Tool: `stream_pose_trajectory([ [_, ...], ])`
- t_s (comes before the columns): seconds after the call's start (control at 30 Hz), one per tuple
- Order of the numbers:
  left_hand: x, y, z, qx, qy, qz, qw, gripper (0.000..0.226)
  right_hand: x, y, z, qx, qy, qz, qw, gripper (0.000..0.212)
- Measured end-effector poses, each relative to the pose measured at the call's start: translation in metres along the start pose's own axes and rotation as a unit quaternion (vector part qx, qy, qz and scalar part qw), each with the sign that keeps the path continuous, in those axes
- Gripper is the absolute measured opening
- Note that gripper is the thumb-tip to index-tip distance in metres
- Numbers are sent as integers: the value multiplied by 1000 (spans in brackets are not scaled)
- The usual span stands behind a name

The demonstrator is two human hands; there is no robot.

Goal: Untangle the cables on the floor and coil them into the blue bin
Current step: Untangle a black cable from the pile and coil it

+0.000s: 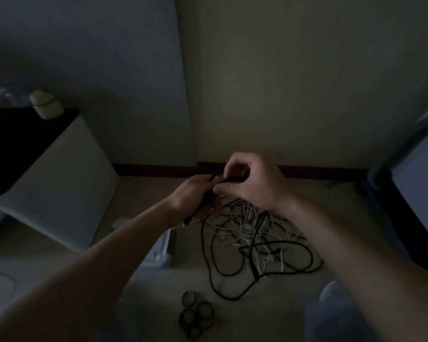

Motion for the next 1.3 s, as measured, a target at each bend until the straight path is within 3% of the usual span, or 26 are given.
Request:
stream_pose_trajectory([
  [0.1, 0, 15, 6, -108, -54, 66, 990, 50, 3, -20, -19, -71, 42, -66, 994, 54],
  [0.2, 0, 25, 7, -175, -70, 129, 974, 46, 4, -22, -33, -79, 63, -73, 992, 54],
  [0.33, -2, 25, 6, -218, -89, 143, 961, 35, 8, -15, -42, 50, 45, -17, 998, 19],
  [0.4, -6, 28, 0, -246, -88, 153, 953, 31, 6, -11, -49, 115, 61, 1, 991, 13],
  [0.57, -7, 18, -9, -346, -53, 163, 922, 31, -3, 29, -62, 191, 155, 45, 968, 32],
  [0.7, -2, -5, -14, -381, -24, 105, 918, 30, -17, 59, -53, 249, 206, 127, 938, 26],
  [0.77, -3, -13, -19, -413, -10, 74, 908, 32, -24, 65, -51, 220, 214, 173, 936, 26],
  [0.9, -2, -37, -28, -480, 32, -23, 876, 34, -36, 80, -47, 84, 205, 274, 936, 55],
  [0.97, -3, -52, -32, -472, 68, -80, 875, 35, -43, 90, -39, 13, 187, 318, 929, 58],
  [1.1, -5, -65, -32, -443, 67, -140, 883, 48, -37, 86, -14, -100, 79, 268, 955, 41],
  [1.17, -4, -64, -30, -423, 62, -151, 891, 41, -30, 79, -8, -114, 67, 241, 962, 34],
  [1.3, 1, -56, -22, -379, 49, -144, 913, 38, -27, 79, -7, -175, 50, 271, 945, 39],
])
Point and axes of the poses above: each hand's wrist, its own x-axis towards the middle knuckle, its own y-axis out of the palm, z = x × y, the point moved 8 cm from there along x, towards the middle knuckle, and after that the axes turned 11 degrees about -x, right-handed, at the moved point
